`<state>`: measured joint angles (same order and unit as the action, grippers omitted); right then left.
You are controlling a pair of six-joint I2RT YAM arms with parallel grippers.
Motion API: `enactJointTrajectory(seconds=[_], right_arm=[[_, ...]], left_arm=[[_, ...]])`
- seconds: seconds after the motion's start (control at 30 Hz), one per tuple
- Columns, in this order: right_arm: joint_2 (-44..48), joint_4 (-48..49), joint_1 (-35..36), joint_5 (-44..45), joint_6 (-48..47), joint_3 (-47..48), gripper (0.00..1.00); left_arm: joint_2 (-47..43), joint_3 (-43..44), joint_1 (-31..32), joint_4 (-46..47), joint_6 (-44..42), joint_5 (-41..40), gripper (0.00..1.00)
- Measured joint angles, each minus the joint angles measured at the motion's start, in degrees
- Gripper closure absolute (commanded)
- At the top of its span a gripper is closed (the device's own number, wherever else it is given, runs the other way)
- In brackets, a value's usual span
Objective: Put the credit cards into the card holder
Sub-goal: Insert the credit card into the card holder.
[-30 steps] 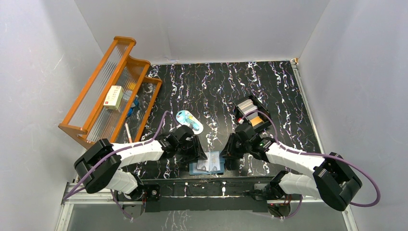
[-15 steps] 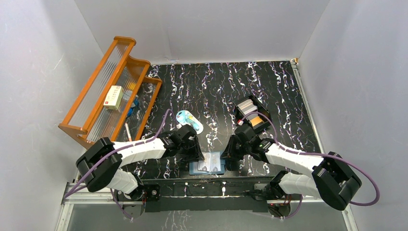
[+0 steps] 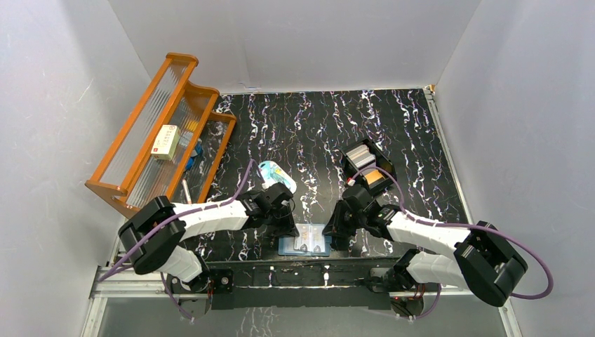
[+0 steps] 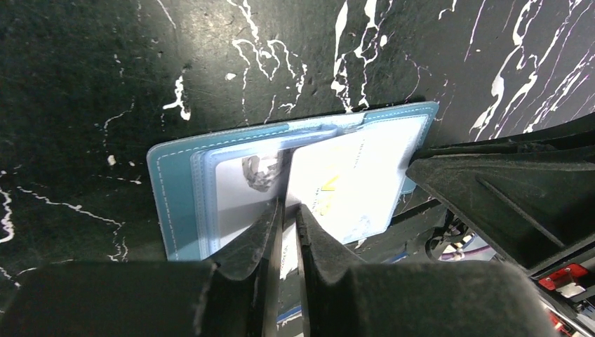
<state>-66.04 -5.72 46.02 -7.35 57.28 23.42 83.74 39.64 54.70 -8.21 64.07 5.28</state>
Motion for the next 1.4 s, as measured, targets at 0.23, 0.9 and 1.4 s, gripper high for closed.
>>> enactJointTrajectory(seconds=[0.23, 0.9, 1.4], right_arm=[[0.00, 1.44, 0.57, 0.83, 1.25, -1.14, 0.81], [4.22, -0.20, 1.01, 3.41, 3.34, -2.51, 0.77], [4.13, -2.19, 1.01, 4.00, 3.34, -2.54, 0.75]], left_arm=[[1.49, 1.27, 1.11, 0.07, 1.44, 0.04, 0.93], [2.67, 2.54, 2.54, 1.73, 2.40, 0.70, 0.66], [3.52, 4.83, 2.84, -0.81, -0.39, 1.29, 0.63]])
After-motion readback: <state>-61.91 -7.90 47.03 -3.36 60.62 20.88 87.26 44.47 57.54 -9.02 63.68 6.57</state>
